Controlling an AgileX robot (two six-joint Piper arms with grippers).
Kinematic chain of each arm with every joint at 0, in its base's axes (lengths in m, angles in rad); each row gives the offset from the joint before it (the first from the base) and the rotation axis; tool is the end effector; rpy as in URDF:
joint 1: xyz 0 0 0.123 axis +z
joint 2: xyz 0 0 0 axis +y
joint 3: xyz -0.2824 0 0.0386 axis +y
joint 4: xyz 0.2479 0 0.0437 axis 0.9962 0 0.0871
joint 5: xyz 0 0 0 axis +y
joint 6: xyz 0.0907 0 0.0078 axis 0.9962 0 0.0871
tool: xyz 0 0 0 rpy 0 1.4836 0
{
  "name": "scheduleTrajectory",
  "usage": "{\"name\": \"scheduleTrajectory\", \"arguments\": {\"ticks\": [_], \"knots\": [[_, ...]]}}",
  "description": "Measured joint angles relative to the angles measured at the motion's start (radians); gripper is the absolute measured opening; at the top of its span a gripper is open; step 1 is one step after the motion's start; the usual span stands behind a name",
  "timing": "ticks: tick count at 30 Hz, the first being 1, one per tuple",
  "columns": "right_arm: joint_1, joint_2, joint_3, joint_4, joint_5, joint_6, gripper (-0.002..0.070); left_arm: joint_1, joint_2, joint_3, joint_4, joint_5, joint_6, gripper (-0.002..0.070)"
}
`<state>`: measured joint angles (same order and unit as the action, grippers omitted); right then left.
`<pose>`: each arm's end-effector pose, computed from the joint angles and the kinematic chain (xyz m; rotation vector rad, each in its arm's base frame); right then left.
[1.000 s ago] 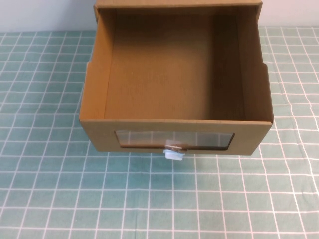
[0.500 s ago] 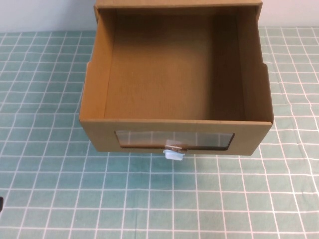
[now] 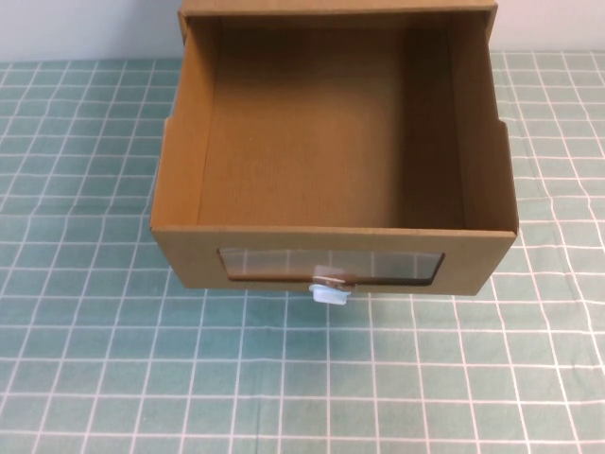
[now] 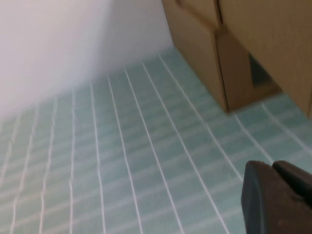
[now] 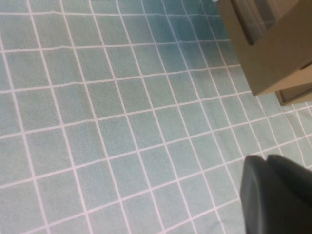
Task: Open the shoe box
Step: 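Pull the top drawer of the cardboard box fully open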
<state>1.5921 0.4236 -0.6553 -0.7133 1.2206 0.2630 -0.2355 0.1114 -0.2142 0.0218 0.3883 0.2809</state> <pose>0.0551 0.0407 0.3220 -1.3519 1.7038 0.0904 0.0536 -0.0121 0.2436 0.4632 1.7076 0.0548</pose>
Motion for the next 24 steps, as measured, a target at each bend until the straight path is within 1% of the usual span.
{"name": "scheduleTrajectory", "arguments": {"ticks": [3,8,11,15,19,24], "knots": [[0.0,0.0,0.0,0.0,0.0,0.0,-0.0014,0.0,-0.074,0.09,0.002,-0.122,-0.015,-0.0005],[0.0,0.0,0.0,0.017,0.0,0.0,-0.0014,0.019,-0.12,0.214,0.002,-0.22,-0.091,-0.0005],[0.0,0.0,0.0,0.031,0.0,0.0,-0.0013,0.055,-0.12,0.236,0.002,-0.203,-0.173,-0.0005],[0.0,0.0,0.0,0.04,0.0,0.0,-0.0013,0.099,-0.12,0.24,0.002,-0.147,-0.211,-0.0005],[0.0,0.0,0.0,0.045,0.0,0.0,-0.0014,0.105,-0.12,0.24,0.002,-0.037,-0.218,-0.0005],[0.0,0.0,0.0,0.059,0.0,0.0,-0.0014,0.107,-0.12,0.24,0.002,-0.004,-0.223,-0.0005]]}}
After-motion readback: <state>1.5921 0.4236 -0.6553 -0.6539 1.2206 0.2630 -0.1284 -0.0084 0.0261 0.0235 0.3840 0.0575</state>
